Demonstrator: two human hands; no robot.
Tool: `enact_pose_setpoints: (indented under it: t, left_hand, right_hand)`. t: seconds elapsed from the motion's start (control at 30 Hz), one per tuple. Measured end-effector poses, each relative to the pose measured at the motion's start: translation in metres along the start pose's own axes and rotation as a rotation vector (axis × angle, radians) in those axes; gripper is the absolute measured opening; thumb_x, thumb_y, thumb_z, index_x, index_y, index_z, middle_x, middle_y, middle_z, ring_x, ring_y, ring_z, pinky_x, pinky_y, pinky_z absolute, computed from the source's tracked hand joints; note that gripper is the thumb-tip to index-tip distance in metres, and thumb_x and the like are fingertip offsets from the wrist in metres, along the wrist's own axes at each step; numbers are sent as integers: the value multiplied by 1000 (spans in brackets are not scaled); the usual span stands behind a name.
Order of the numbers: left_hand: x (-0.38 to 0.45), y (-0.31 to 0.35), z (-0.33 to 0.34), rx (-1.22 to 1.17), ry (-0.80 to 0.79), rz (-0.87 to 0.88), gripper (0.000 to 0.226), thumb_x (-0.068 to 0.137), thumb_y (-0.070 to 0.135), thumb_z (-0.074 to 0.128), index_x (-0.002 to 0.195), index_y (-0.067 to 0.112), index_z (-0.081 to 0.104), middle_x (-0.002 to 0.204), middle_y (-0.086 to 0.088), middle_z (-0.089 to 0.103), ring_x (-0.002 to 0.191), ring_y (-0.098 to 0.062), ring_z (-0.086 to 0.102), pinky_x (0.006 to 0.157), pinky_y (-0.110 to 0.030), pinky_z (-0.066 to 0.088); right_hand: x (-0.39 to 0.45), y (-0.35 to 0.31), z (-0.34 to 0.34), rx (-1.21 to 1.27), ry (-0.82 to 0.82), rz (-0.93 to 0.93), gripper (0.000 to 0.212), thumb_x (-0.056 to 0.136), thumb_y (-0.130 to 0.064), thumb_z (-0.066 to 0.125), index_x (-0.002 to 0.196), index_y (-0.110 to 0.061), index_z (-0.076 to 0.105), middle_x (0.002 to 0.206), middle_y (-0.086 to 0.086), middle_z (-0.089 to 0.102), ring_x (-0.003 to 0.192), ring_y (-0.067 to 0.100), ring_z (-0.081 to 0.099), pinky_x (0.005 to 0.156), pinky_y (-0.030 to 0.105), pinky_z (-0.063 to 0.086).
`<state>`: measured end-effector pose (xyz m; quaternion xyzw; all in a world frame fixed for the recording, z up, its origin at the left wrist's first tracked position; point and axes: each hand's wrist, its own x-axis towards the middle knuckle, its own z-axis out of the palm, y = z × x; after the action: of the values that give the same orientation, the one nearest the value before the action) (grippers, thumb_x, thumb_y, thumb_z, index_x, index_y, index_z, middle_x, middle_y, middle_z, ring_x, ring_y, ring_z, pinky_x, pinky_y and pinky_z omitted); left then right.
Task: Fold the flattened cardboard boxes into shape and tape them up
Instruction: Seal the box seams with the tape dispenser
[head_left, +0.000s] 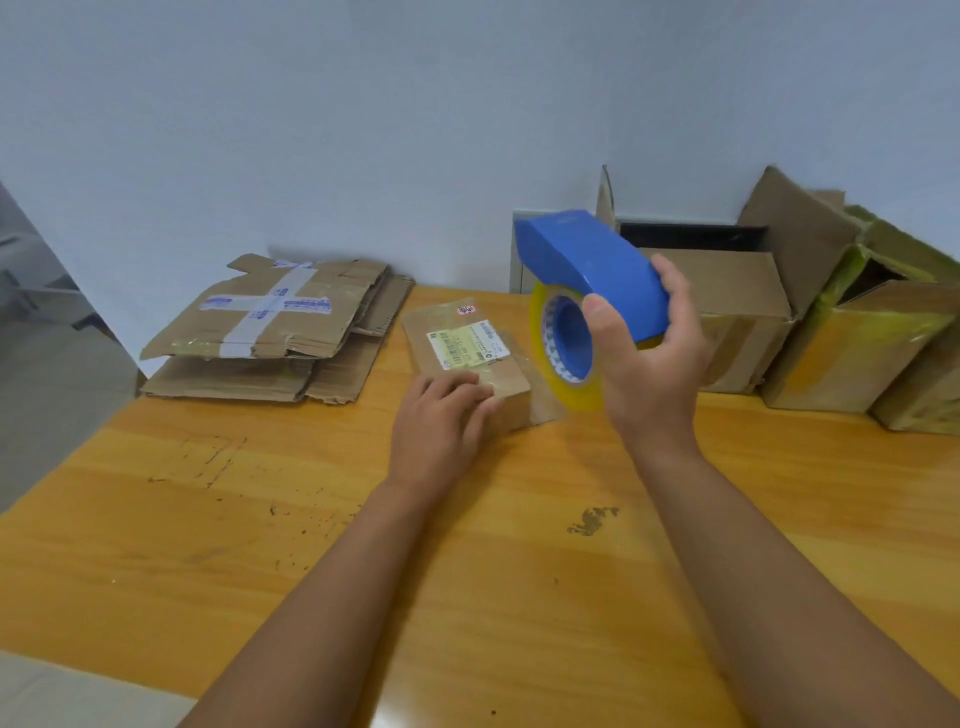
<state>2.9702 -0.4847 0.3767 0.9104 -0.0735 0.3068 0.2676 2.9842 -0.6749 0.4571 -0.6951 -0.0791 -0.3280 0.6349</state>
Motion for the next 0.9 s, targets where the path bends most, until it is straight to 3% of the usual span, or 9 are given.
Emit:
enact_pose_setpoints:
  t: [0.2,0.33,0.57,0.63,0.77,0.9]
  left_hand:
    - [-3,-5,-4,-47,-44,-3,23,93,26,68,114,18,74,117,-7,60,110,-26,51,90,-39,46]
    - [-2,-15,-12,-7,-96,33,29,93,31,66,117,14,67,122,-1,63,112,-21,52,86,-34,47]
    - [-1,-20,-11,84,-84,128,26,92,32,68,112,15,68,118,2,65,108,-20,55,79,-30,48]
    - [2,-24,-15,36,-141,115,31,92,33,67,118,17,65,122,4,63,112,-16,52,85,-31,49]
    - [-1,-41,-28,-302,-296,5,41,95,38,60,133,22,57,142,6,49,134,-9,39,111,-34,38]
    - [-2,-46,-31,-218,-263,-41,33,95,30,64,128,29,64,148,4,38,139,-15,29,112,-32,29]
  right_hand:
    - [6,0,49,-43,-131,47,73,81,-52,69,143,-21,48,123,-12,56,106,-1,57,88,22,52]
    - [1,11,61,-107,-173,35,75,80,-55,65,144,-22,47,112,-23,51,96,-20,50,75,6,44]
    - [2,14,65,-182,-175,-7,74,82,-55,62,144,-18,47,104,-30,46,92,-22,48,70,3,42]
    - [3,14,66,-192,-178,-6,74,82,-56,61,144,-19,47,104,-27,47,92,-21,48,71,4,42]
    - [3,16,65,-192,-177,-7,73,82,-56,62,143,-20,47,103,-30,47,92,-20,50,72,5,44]
    - [5,18,65,-200,-172,-10,71,83,-53,62,143,-18,48,101,-29,46,91,-23,49,72,5,43]
